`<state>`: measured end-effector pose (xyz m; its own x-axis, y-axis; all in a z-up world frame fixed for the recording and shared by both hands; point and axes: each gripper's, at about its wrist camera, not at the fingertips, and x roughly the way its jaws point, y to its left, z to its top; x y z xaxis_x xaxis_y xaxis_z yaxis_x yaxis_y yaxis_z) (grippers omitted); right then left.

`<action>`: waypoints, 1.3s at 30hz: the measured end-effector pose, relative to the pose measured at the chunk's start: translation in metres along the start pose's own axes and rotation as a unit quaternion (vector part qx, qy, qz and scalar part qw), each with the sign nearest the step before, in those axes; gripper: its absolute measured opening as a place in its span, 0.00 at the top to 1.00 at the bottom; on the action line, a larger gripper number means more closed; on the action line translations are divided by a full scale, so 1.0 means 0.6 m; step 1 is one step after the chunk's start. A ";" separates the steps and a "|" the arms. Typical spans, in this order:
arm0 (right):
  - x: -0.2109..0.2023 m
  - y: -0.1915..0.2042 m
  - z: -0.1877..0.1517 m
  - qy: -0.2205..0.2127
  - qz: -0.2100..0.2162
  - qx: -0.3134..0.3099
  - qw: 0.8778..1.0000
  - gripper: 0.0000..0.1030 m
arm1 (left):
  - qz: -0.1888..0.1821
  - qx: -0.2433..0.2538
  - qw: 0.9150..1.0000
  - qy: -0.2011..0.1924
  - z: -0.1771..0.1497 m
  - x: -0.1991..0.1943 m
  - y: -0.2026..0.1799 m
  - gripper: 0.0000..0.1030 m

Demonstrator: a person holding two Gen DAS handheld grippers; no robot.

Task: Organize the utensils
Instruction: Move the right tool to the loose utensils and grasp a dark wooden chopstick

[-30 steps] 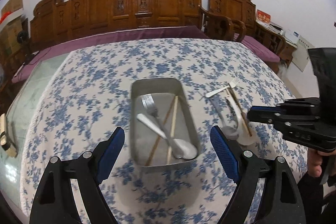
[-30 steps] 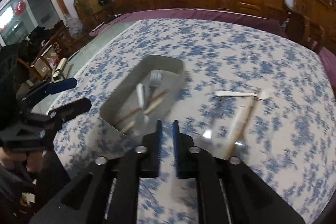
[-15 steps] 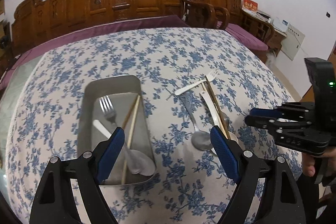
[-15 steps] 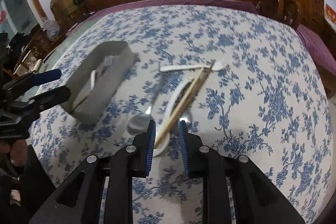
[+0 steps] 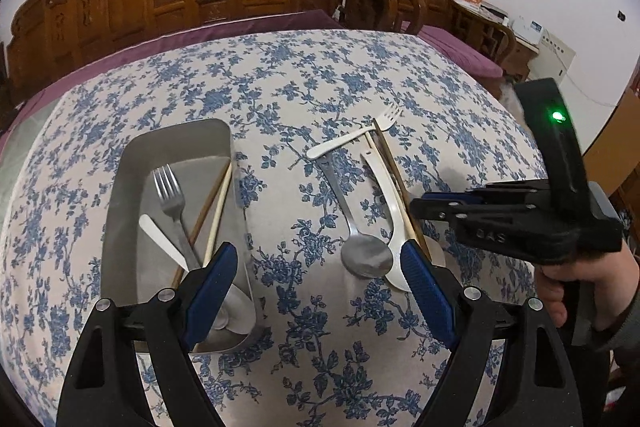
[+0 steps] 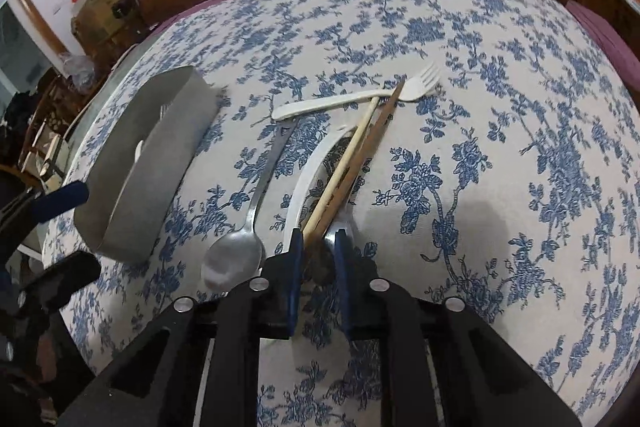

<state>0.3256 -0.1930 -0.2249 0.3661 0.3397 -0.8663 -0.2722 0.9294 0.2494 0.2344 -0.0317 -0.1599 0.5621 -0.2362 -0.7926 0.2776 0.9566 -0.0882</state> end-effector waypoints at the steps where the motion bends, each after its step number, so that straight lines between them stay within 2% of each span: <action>1: 0.003 -0.001 0.001 0.001 -0.002 0.002 1.000 0.84 | 0.000 0.000 1.000 0.001 0.000 0.001 -0.001 0.22; 5: 0.009 -0.011 0.010 0.003 0.000 0.036 0.999 0.84 | -0.002 -0.001 1.000 0.002 -0.002 0.001 -0.002 0.22; 9: 0.012 -0.007 0.016 0.009 -0.019 0.046 0.999 0.84 | -0.003 -0.003 1.000 0.004 -0.004 0.000 -0.003 0.22; 18: 0.014 0.010 0.016 0.016 -0.040 0.019 0.999 0.84 | 0.001 -0.004 1.000 -0.002 -0.009 -0.021 0.000 0.22; 24: 0.013 0.018 0.019 0.028 -0.080 -0.009 0.996 0.86 | 0.002 -0.005 1.000 -0.001 -0.013 -0.025 0.001 0.22; 28: 0.006 0.003 0.018 0.032 -0.078 0.000 0.996 0.86 | 0.001 -0.005 1.000 -0.003 -0.014 -0.029 0.002 0.22; 32: -0.008 0.001 0.016 0.019 -0.062 0.003 0.998 0.86 | -0.001 -0.007 1.000 -0.005 -0.015 -0.032 0.003 0.22; 39: -0.003 0.008 0.007 0.022 -0.037 -0.006 0.999 0.86 | -0.003 -0.009 1.000 -0.003 -0.019 -0.033 0.004 0.22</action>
<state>0.3272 -0.1885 -0.2200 0.3460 0.2624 -0.9008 -0.2564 0.9500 0.1783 0.2150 -0.0230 -0.1514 0.5648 -0.2425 -0.7888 0.2667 0.9582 -0.1036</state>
